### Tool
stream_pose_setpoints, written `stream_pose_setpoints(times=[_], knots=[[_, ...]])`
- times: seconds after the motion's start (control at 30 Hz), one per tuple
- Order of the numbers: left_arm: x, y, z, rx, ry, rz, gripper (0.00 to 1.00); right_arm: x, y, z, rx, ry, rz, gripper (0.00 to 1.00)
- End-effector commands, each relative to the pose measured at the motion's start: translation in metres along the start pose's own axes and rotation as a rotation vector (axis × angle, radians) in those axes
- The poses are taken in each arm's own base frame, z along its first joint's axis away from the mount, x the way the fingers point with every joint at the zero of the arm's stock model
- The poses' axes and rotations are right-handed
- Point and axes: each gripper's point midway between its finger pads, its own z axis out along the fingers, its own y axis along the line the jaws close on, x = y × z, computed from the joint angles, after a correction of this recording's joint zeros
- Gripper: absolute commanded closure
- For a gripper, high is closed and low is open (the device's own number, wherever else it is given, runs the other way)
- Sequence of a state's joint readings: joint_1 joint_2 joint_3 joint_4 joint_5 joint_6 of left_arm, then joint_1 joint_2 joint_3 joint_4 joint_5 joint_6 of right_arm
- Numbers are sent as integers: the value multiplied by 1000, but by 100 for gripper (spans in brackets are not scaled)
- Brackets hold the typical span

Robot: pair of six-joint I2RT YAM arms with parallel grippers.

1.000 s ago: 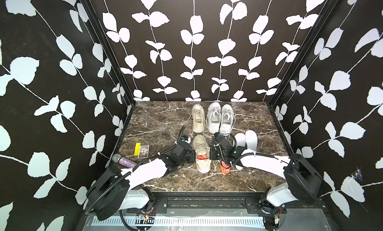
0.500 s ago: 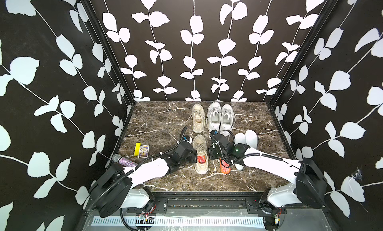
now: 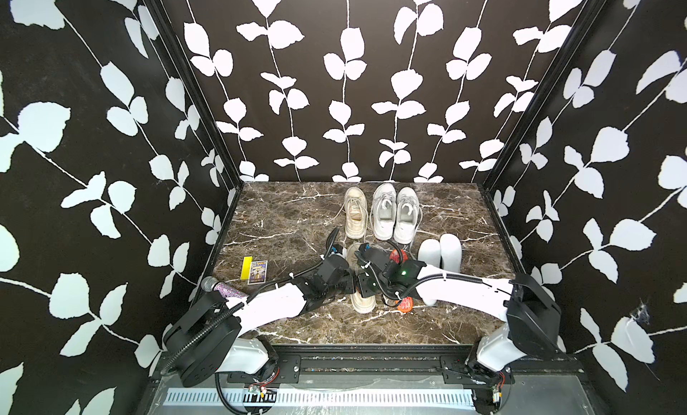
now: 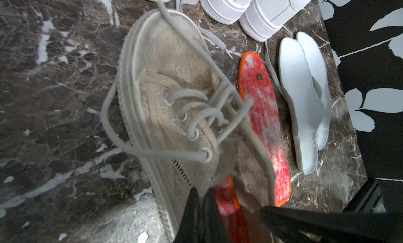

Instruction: Remove the insole from the shoe

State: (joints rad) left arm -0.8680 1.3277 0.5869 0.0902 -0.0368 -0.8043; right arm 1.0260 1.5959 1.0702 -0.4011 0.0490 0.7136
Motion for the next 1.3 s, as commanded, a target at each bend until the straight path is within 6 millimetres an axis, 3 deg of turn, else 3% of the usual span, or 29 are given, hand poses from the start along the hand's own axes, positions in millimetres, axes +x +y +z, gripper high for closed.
stream_pose_setpoints(times=[0.0,0.2,0.43,0.63,0.83,0.97,1.13,1.27], knots=[[-15,-11,-7,36,-62,-17,100,6,-12,4,79,32,38,68],[-14,-7,-8,25,-74,-27,100,25,-36,18,216,124,14,57],[-13,2,-14,15,-104,-57,100,40,-30,50,205,234,12,47],[-5,14,-17,-3,-111,-82,100,49,-29,74,218,304,10,47],[-2,15,-14,0,-107,-94,100,42,-11,88,138,289,18,64],[-2,15,-13,-1,-104,-89,100,31,3,88,53,225,41,77],[-1,20,-14,-37,-98,-91,100,10,11,73,-18,106,65,98],[-3,24,-16,-66,-103,-85,100,-11,17,46,-74,-15,68,100]])
